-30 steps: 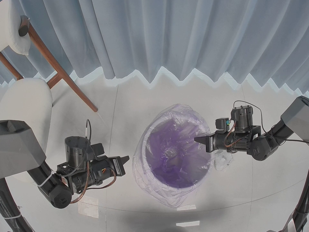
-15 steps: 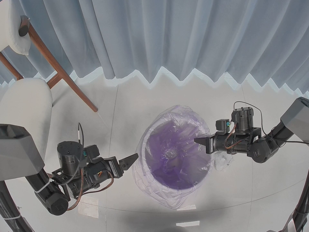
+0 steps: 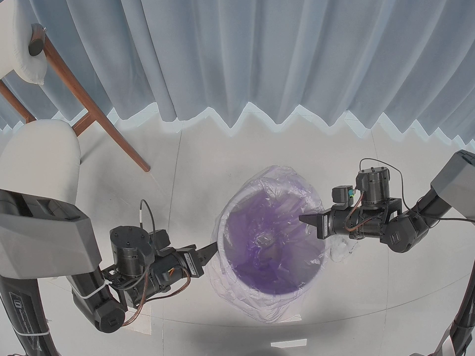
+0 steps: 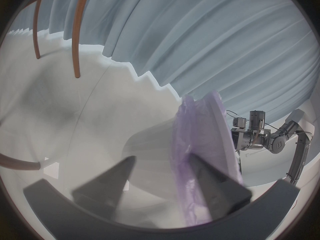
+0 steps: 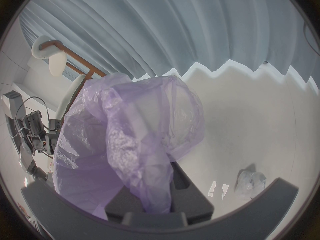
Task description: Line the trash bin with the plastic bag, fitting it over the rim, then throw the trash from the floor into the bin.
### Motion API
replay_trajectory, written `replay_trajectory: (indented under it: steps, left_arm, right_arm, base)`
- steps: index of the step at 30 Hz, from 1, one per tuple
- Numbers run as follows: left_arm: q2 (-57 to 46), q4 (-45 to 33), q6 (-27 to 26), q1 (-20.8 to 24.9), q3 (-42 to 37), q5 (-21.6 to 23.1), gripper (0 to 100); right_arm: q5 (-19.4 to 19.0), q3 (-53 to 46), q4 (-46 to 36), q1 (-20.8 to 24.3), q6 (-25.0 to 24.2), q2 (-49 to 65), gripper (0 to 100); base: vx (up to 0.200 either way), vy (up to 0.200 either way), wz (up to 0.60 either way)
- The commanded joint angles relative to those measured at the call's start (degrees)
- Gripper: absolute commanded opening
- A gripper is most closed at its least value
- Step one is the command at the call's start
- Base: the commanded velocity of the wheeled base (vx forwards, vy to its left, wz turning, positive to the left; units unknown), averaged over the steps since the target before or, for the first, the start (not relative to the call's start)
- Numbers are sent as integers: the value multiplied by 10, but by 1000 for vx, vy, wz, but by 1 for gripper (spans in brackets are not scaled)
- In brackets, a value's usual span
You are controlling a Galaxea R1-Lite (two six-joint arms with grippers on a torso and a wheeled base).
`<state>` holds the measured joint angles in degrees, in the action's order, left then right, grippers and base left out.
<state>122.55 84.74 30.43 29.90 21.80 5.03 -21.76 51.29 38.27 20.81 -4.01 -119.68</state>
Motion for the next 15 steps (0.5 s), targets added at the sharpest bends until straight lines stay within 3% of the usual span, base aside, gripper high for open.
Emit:
replay_trajectory:
  steps: [1, 11, 15]
  left_arm:
    - [11, 0, 2, 5, 22, 1, 0]
    - [26, -4, 2, 2, 49, -1, 0]
    - [49, -1, 2, -14, 61, -9, 0]
  right_arm:
    - [-1, -7, 1, 0, 0, 1, 0]
    - [-2, -7, 17, 0, -2, 3, 0]
    - [-29, -11, 17, -1, -10, 12, 0]
  base:
    - [0, 0, 0]
    - [0, 0, 0]
    - [0, 0, 0]
